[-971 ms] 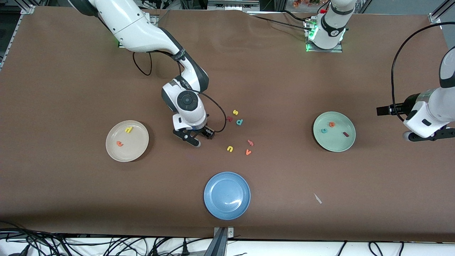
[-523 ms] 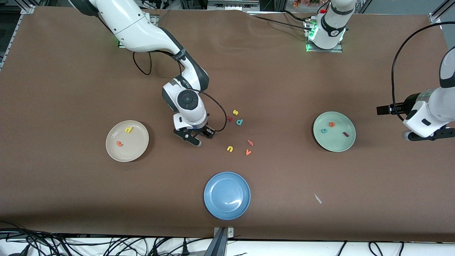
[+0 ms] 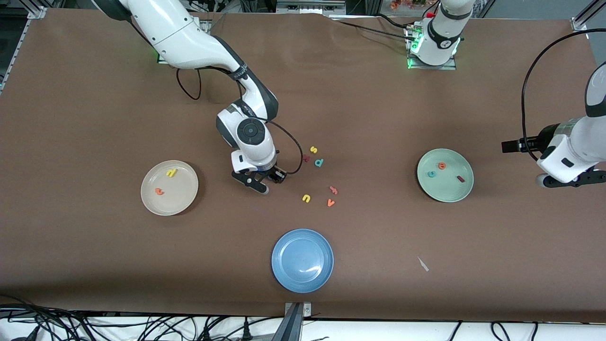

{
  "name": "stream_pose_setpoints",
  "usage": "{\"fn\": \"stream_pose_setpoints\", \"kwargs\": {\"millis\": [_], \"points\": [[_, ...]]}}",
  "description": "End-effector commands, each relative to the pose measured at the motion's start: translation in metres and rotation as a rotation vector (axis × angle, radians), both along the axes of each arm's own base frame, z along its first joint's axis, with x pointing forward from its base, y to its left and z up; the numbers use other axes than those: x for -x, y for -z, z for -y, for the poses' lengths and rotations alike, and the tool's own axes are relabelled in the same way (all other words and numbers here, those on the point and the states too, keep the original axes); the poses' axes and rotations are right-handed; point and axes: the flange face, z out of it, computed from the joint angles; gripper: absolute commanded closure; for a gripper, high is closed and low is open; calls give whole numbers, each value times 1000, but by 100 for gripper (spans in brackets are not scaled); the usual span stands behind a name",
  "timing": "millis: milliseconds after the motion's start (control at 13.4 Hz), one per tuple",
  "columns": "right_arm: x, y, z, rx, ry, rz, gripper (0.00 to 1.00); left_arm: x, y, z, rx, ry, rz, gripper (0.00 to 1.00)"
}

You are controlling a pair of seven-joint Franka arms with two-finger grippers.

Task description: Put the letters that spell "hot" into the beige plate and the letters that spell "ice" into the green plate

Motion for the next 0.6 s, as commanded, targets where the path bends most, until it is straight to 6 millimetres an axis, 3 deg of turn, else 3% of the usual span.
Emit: {"fn": "stream_pose_setpoints", "kwargs": {"millis": [0,149,299,523], "points": [[9,10,3,21,-10,-1,79,6,-6,0,20,11,-14,0],[10,10,7,25,-19,-4,84,7,-6,0,20,12,-15,0],[3,-2,15,21,-27,5,84,7,-6,-8,31,28,-18,0],[-10,-38,57,31,-78,24,84,7,-6,-12,32,25,-18,0]]}}
